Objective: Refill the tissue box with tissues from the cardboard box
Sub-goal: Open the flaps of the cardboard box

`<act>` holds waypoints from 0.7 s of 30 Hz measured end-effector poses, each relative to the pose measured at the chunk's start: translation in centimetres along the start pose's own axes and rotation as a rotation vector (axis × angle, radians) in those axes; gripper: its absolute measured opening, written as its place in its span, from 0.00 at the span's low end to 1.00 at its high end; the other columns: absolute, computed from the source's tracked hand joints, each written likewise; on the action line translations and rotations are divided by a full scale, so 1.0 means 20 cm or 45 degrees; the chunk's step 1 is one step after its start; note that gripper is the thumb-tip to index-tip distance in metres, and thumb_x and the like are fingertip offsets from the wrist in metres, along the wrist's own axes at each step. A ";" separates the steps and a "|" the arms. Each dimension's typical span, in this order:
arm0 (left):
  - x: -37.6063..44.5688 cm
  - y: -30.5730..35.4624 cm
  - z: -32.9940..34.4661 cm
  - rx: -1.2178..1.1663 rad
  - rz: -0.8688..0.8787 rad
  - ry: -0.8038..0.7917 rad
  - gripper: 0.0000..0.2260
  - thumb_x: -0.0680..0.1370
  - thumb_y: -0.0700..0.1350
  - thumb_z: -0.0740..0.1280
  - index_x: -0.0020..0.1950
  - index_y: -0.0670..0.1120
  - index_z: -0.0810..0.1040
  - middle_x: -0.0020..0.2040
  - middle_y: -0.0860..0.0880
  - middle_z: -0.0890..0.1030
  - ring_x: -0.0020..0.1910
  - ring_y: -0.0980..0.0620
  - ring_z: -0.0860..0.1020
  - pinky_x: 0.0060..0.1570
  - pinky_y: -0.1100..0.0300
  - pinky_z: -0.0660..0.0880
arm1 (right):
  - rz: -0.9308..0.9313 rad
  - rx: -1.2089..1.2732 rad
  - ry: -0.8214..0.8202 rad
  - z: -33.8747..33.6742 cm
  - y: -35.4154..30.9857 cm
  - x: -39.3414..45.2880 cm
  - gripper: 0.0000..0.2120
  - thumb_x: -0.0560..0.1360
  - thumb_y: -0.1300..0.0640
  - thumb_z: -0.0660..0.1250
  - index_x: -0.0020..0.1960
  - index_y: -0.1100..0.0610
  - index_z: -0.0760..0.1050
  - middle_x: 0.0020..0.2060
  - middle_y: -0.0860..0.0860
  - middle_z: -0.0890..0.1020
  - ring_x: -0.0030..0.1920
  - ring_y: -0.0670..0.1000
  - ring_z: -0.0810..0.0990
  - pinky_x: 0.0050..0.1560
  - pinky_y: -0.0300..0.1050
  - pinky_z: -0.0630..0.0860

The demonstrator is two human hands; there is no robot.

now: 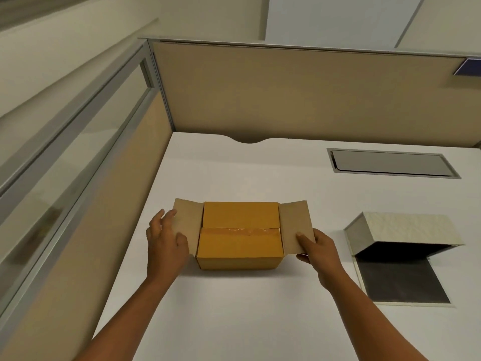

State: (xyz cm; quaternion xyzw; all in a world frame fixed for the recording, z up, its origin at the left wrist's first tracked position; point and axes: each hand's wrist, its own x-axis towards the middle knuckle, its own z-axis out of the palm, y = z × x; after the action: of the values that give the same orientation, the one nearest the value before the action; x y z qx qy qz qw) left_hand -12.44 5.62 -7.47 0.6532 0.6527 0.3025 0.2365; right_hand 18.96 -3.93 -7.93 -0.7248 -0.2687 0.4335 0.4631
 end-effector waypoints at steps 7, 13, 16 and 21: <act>0.04 -0.02 0.03 0.501 0.424 -0.041 0.18 0.70 0.33 0.70 0.57 0.46 0.82 0.61 0.43 0.77 0.61 0.40 0.71 0.57 0.43 0.71 | 0.047 -0.006 -0.004 -0.01 0.04 0.03 0.10 0.80 0.53 0.65 0.59 0.55 0.74 0.53 0.54 0.80 0.52 0.54 0.80 0.45 0.48 0.81; 0.04 0.06 0.05 0.662 0.533 -0.292 0.21 0.79 0.55 0.53 0.55 0.50 0.83 0.48 0.51 0.80 0.48 0.48 0.75 0.52 0.51 0.70 | 0.070 -0.074 -0.010 -0.02 0.08 0.04 0.17 0.79 0.50 0.66 0.65 0.55 0.71 0.56 0.56 0.79 0.53 0.55 0.81 0.43 0.46 0.80; 0.03 0.11 0.06 0.707 0.505 -0.474 0.23 0.79 0.61 0.55 0.62 0.50 0.80 0.57 0.50 0.78 0.57 0.48 0.72 0.57 0.53 0.71 | 0.001 -0.283 0.050 -0.02 0.10 0.05 0.24 0.78 0.48 0.67 0.70 0.54 0.67 0.59 0.57 0.78 0.54 0.56 0.79 0.49 0.52 0.80; 0.04 0.15 0.05 0.671 0.413 -0.590 0.32 0.75 0.67 0.62 0.74 0.51 0.67 0.67 0.51 0.74 0.67 0.48 0.65 0.61 0.55 0.71 | -0.271 -0.748 0.174 -0.01 0.07 0.05 0.31 0.77 0.48 0.68 0.75 0.56 0.61 0.66 0.58 0.74 0.61 0.59 0.77 0.57 0.56 0.75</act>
State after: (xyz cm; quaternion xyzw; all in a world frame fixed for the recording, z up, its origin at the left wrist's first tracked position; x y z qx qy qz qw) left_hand -9.59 6.36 -6.03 0.8373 0.5256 0.0021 0.1508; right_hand 19.56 -3.77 -9.62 -0.8229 -0.4248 0.2368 0.2937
